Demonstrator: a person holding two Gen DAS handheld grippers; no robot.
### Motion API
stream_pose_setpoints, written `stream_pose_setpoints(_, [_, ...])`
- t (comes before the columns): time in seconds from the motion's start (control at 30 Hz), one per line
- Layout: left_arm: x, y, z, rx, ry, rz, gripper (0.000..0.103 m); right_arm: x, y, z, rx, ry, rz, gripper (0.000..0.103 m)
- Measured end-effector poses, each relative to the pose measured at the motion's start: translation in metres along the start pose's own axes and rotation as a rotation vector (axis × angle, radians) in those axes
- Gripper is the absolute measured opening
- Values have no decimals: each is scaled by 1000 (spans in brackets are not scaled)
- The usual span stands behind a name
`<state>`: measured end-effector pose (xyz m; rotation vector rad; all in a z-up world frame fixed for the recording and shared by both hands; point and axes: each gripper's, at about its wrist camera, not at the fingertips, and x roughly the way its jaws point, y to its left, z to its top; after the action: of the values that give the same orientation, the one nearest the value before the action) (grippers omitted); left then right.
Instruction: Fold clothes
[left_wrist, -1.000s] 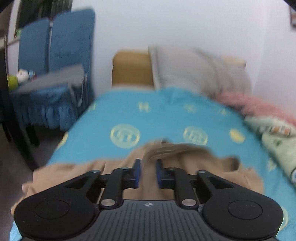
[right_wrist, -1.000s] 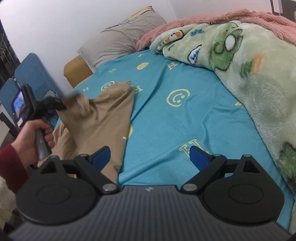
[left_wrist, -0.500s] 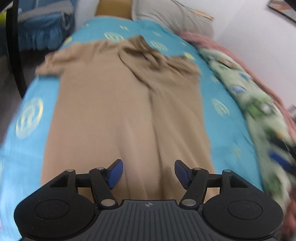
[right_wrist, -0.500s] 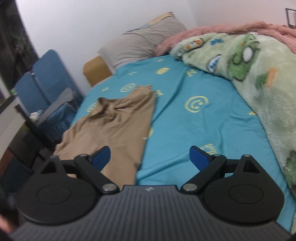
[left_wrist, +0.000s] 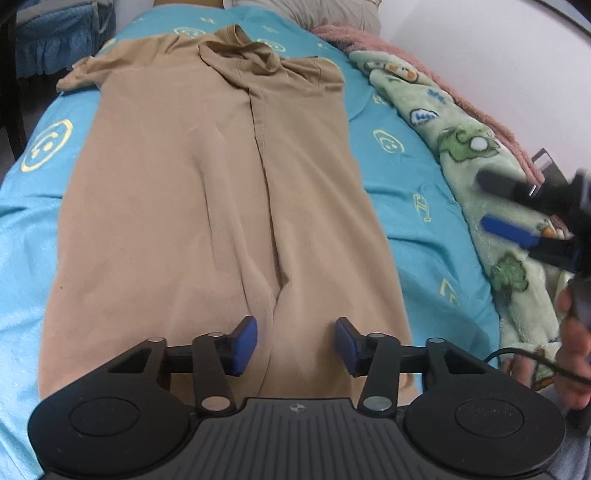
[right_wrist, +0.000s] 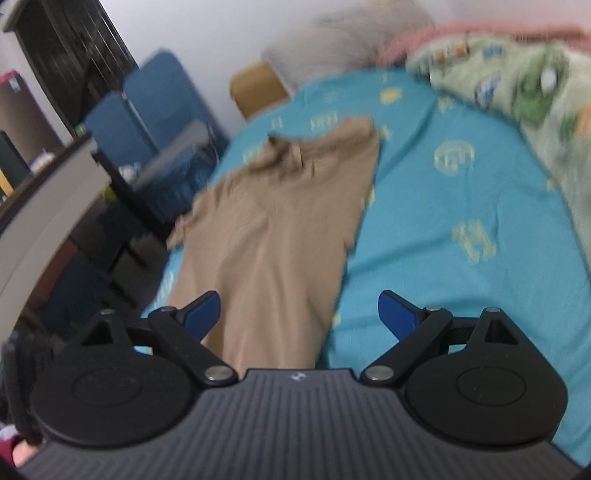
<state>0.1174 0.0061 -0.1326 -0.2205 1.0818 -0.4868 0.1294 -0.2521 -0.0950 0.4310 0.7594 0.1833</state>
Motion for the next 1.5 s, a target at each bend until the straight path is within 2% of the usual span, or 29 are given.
stream_pose_setpoints(0.1, [-1, 3, 0, -17, 15, -12, 47, 10, -10, -10, 67, 92, 8, 93])
stream_pose_setpoints(0.13, [-2, 3, 0, -14, 13, -7, 43, 12, -13, -12, 90, 106, 13, 93])
stream_pose_setpoints(0.33, [-7, -1, -2, 4, 8, 22, 39, 10, -18, -13, 159, 104, 25, 93])
stream_pose_setpoints(0.43, [-9, -3, -4, 13, 7, 37, 39, 8, -18, -14, 149, 101, 5, 93])
stream_pose_setpoints(0.5, [-11, -4, -5, 19, 7, 47, 43, 7, -19, -13, 147, 98, -10, 93])
stream_pose_setpoints(0.57, [-13, -5, -6, 25, 6, 57, 55, 7, -20, -12, 151, 95, -19, 93])
stream_pose_setpoints(0.63, [-15, -9, -8, 42, 8, 52, 55, 7, -20, -11, 149, 93, -18, 93])
stream_pose_setpoints(0.73, [-19, -16, -11, 69, 10, 42, 49, 7, -19, -10, 146, 89, -15, 93])
stream_pose_setpoints(0.8, [-22, -20, -14, 87, 12, 35, 40, 7, -19, -10, 145, 87, -14, 93])
stream_pose_setpoints(0.93, [-28, -29, -19, 123, 15, 22, 7, 7, -18, -8, 141, 82, -10, 93])
stream_pose_setpoints(1.07, [-33, -38, -24, 160, 18, 9, 3, 3, -15, -7, 122, 65, -19, 93])
stream_pose_setpoints(1.13, [-39, -34, -26, 92, 24, -31, 3, 1, -12, -6, 105, 49, -23, 93])
stream_pose_setpoints(1.23, [-29, -30, -36, 69, 75, 24, 3, -2, -7, -3, 87, 29, -19, 93])
stream_pose_setpoints(1.33, [-27, -30, -35, 77, 77, 54, 6, -5, -3, -2, 63, 2, -18, 93])
stream_pose_setpoints(1.4, [-37, -32, -29, 90, 25, 60, 19, -12, 2, -1, 33, -36, -23, 93])
stream_pose_setpoints(1.47, [-49, -33, -23, 103, -32, 65, 54, -20, 8, -1, -4, -82, -28, 93])
stream_pose_setpoints(1.5, [-55, -34, -19, 110, -65, 73, 58, -26, 10, 0, -20, -109, -33, 93])
